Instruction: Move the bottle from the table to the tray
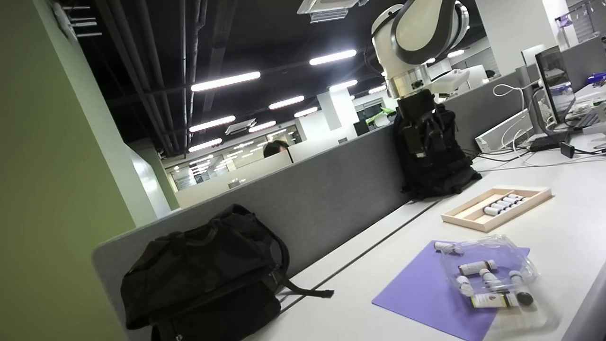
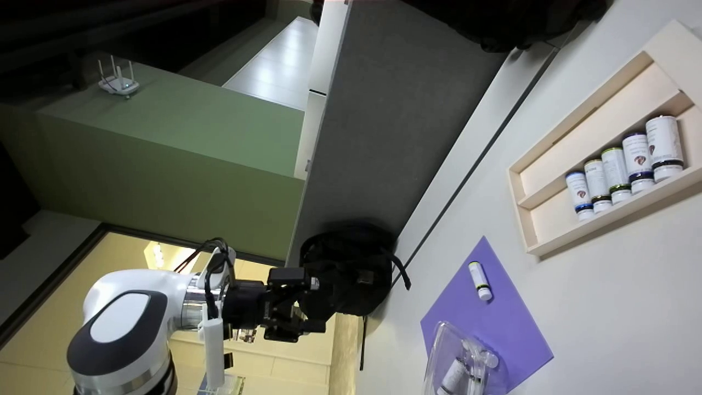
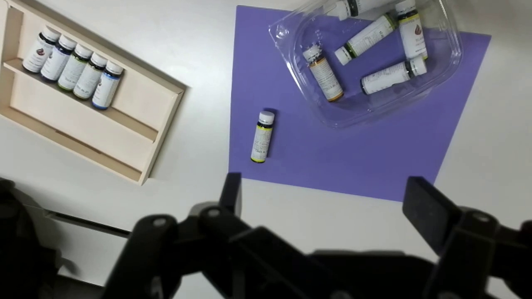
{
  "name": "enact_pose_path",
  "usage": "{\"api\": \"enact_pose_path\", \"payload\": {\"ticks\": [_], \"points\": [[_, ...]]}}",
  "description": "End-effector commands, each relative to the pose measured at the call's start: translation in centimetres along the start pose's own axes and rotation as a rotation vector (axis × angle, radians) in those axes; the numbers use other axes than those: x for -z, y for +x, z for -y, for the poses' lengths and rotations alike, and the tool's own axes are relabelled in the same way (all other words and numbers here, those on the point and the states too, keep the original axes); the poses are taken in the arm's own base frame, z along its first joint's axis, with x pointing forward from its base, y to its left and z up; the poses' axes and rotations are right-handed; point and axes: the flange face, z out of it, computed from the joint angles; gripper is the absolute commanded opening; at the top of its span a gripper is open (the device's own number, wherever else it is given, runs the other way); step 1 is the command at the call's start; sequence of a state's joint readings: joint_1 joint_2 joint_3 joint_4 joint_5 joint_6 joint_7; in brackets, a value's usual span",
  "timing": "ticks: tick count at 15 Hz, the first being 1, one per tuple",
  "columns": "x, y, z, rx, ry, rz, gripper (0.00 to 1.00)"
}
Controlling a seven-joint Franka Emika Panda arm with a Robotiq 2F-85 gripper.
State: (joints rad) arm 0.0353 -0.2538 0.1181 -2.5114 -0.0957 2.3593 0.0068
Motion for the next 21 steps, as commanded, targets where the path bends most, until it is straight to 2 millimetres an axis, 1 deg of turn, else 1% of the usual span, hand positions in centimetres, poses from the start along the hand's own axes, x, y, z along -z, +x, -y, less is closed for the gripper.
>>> {"api": "enact_pose_path", "payload": {"ticks": [1,4,5,6,7,8,12,13,14,15,16,18,19,20,21], "points": [[-0.4,1.9,-4.1,-0.071,0.016,-0.014,1.0],[-0.5,3.5,-8.8,-0.141,0.04,-0.031,1.0],[-0.2,3.9,-9.6,-0.147,0.062,-0.013,1.0],[-0.6,2.2,-7.9,-0.124,0.038,-0.026,1.0],[-0.6,2.6,-9.1,-0.135,0.047,-0.023,1.0],[-0.6,3.0,-9.7,-0.14,0.051,-0.022,1.0],[-0.7,3.4,-9.5,-0.135,0.054,-0.019,1.0],[-1.9,4.1,-10.6,-0.155,0.047,-0.066,1.0],[-3.1,4.5,-11.4,-0.179,0.032,-0.067,1.0],[-4.8,5.0,-12.6,-0.203,0.022,-0.072,1.0],[-6.7,5.3,-13.7,-0.225,0.009,-0.07,1.0],[-11.1,5.5,-15.6,-0.272,0.009,-0.033,1.0],[-13.0,5.6,-16.1,-0.291,0.019,-0.011,1.0],[-15.2,5.6,-16.0,-0.3,0.03,0.008,1.0],[-17.1,5.7,-15.4,-0.301,0.045,0.024,1.0]]}}
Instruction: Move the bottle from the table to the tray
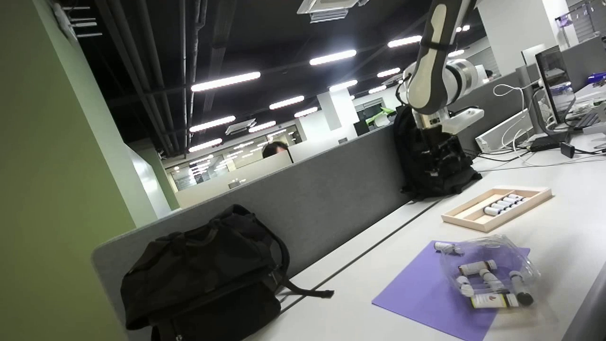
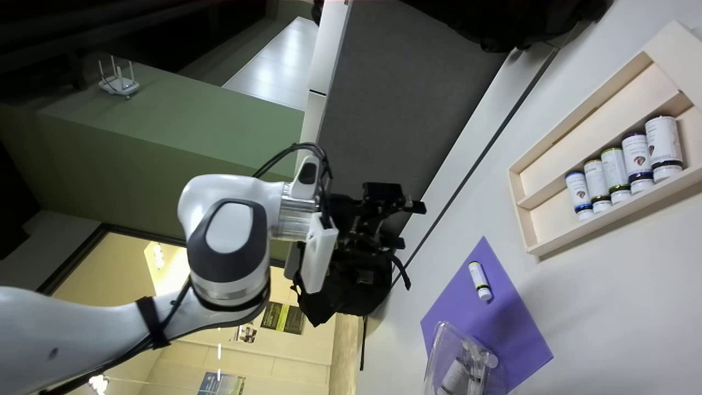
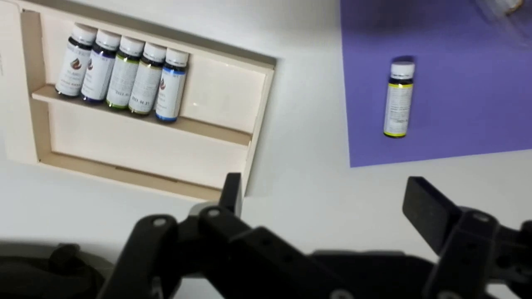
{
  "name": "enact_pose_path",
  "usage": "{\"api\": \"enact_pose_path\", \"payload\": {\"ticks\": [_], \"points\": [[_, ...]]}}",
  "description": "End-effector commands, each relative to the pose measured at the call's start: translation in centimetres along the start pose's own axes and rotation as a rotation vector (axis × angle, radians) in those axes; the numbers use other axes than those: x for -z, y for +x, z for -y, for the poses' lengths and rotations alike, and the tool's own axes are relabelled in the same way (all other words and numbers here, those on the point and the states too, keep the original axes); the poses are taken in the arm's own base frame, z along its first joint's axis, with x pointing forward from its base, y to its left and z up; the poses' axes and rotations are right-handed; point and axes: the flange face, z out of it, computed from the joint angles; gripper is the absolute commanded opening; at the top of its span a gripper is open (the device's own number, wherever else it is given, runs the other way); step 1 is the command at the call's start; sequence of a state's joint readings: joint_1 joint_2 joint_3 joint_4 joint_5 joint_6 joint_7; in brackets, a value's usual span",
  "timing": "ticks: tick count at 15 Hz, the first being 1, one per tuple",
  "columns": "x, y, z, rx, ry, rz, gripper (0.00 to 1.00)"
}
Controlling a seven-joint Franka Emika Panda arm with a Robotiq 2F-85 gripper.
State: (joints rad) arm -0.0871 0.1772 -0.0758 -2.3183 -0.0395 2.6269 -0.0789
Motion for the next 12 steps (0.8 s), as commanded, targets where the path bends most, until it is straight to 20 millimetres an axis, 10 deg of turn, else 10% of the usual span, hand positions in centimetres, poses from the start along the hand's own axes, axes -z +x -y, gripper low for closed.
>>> {"api": "enact_pose_path", "payload": {"ticks": [1,7,12], "points": [[-6.3,1.5,1.1,-0.042,0.024,0.053,1.0],[-11.9,1.6,8.9,-0.008,0.043,0.151,1.0],[-12.3,0.9,9.6,0.024,0.057,0.144,1.0]]}}
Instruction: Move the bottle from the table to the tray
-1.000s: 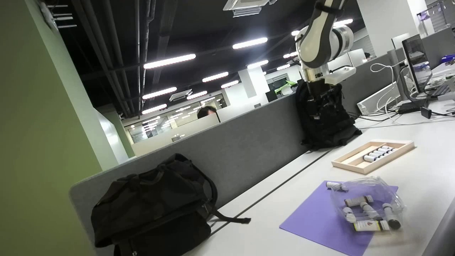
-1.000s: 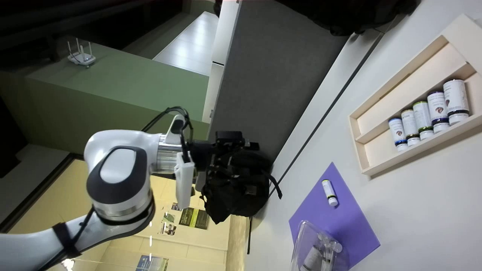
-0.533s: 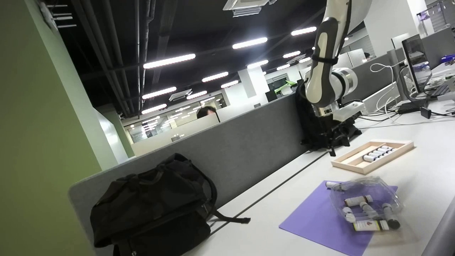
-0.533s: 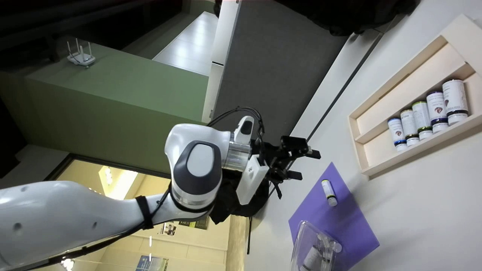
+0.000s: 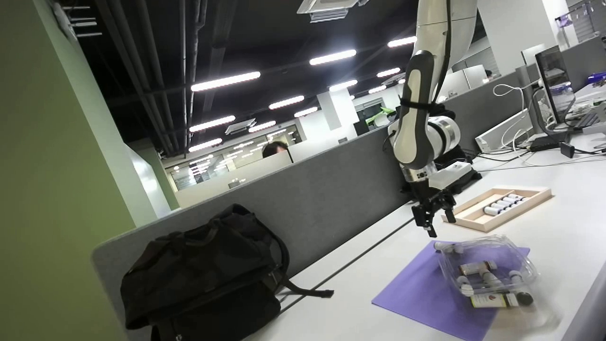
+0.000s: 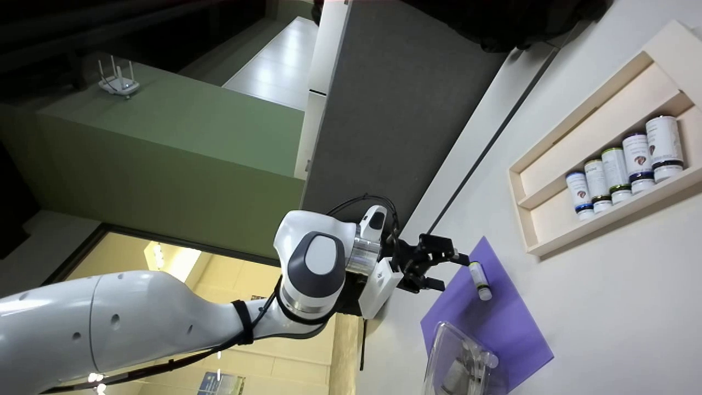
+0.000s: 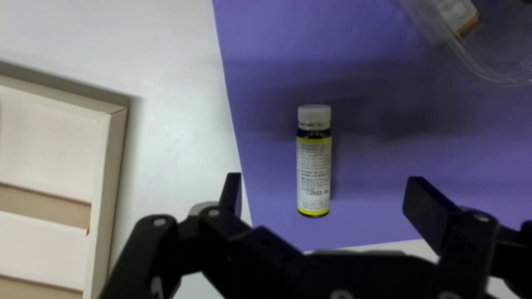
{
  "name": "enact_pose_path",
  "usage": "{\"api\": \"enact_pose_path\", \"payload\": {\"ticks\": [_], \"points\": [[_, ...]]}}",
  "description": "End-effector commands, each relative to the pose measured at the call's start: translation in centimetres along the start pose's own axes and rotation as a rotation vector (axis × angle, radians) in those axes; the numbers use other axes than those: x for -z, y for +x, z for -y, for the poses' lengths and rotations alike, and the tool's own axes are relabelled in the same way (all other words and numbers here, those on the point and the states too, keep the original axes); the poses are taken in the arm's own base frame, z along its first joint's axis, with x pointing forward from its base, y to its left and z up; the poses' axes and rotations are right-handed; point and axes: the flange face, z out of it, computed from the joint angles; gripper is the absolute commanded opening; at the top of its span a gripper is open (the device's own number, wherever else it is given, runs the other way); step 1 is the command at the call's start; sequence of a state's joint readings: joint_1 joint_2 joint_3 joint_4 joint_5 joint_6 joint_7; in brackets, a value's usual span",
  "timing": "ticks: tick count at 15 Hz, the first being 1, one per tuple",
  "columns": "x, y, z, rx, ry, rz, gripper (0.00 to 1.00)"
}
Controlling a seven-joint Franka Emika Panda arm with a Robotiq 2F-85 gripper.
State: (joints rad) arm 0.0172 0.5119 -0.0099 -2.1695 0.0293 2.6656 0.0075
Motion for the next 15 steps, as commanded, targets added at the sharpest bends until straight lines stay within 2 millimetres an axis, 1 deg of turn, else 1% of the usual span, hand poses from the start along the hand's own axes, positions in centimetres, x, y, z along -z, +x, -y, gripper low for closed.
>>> {"api": "enact_pose_path", "payload": {"ticks": [1,4,9,10,11,13,14,15], "points": [[0.1,0.1,-0.2,-0.003,-0.001,0.001,1.0],[-1.6,0.1,-0.2,0.006,-0.011,0.021,1.0],[-5.3,-0.4,-0.4,0.053,-0.018,0.03,1.0],[-5.6,-0.5,-0.3,0.06,-0.017,0.022,0.75],[-6.0,-0.6,-0.3,0.063,-0.013,0.016,0.74],[-6.1,-0.6,-0.3,0.065,-0.016,0.005,0.62],[-5.9,-0.5,-0.3,0.063,-0.016,-0.002,0.54],[-5.6,-0.4,-0.5,0.057,-0.015,-0.003,0.5]]}}
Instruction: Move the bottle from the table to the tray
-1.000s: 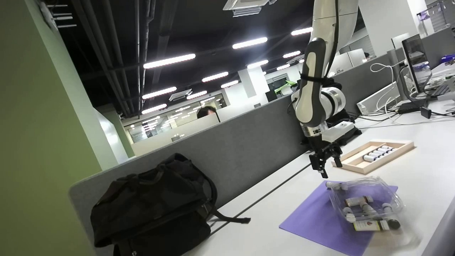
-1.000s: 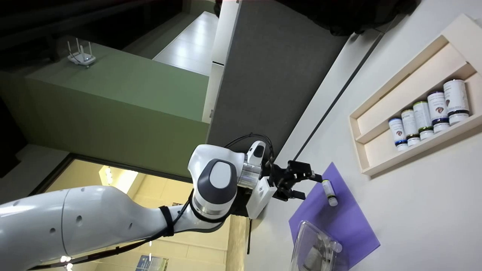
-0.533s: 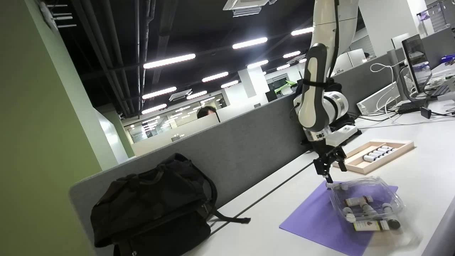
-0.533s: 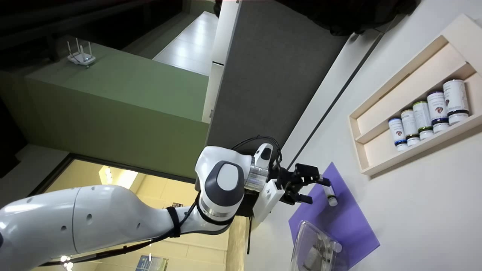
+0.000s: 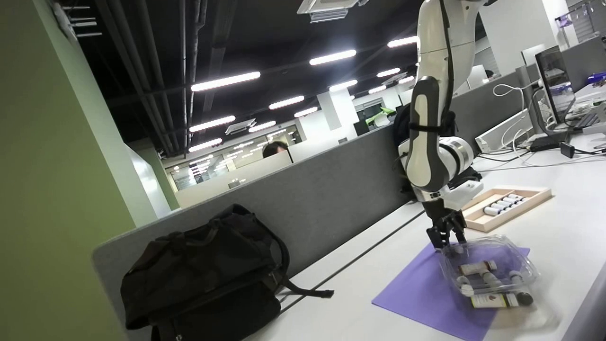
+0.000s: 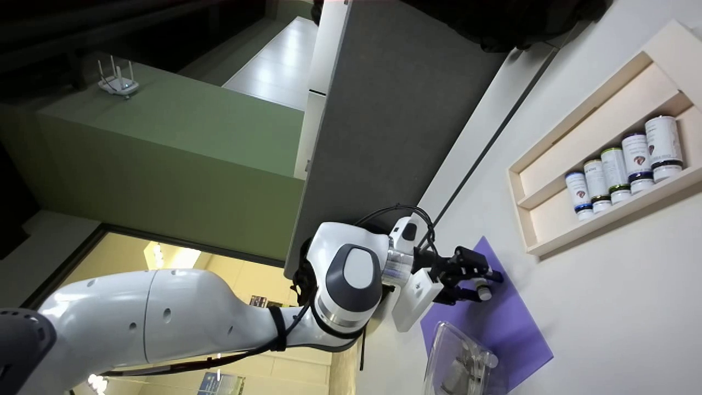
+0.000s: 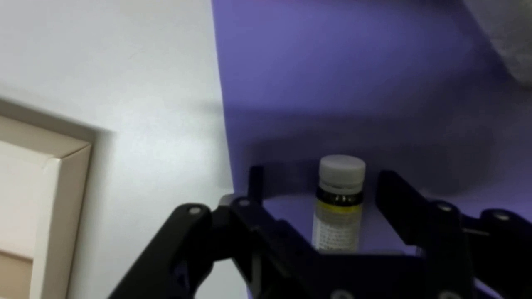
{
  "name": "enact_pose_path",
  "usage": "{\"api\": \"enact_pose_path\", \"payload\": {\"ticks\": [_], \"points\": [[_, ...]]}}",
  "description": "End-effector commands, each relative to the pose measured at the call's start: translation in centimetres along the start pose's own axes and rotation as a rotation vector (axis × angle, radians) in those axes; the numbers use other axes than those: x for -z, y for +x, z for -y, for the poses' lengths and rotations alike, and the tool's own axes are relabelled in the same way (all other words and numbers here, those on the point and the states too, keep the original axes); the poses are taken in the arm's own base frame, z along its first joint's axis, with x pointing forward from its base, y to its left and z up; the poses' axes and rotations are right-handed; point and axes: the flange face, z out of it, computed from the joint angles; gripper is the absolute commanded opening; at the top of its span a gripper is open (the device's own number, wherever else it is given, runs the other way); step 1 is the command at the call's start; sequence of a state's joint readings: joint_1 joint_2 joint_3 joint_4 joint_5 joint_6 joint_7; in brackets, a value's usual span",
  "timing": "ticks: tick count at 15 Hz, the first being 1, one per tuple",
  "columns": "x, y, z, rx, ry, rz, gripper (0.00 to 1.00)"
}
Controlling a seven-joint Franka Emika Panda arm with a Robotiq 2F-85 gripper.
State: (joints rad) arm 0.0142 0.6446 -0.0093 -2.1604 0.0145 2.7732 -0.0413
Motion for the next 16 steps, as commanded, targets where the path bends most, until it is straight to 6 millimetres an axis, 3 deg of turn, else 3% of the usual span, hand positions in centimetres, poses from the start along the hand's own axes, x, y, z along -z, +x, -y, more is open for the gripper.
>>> {"api": "enact_pose_path", "payload": {"ticks": [1,4,6,10,11,12,16], "points": [[0.8,0.7,-0.5,-0.01,-0.009,-0.019,0.43],[1.9,1.0,-1.8,-0.041,-0.032,-0.009,0.24],[2.7,1.2,-3.9,-0.076,-0.054,-0.008,0.12],[4.8,1.5,-8.6,-0.149,-0.074,0.012,0.12],[3.0,1.2,-7.2,-0.102,-0.068,-0.005,0.12],[3.4,1.2,-7.9,-0.108,-0.069,-0.004,0.37],[2.8,1.1,-7.3,-0.095,-0.062,0.003,0.37]]}}
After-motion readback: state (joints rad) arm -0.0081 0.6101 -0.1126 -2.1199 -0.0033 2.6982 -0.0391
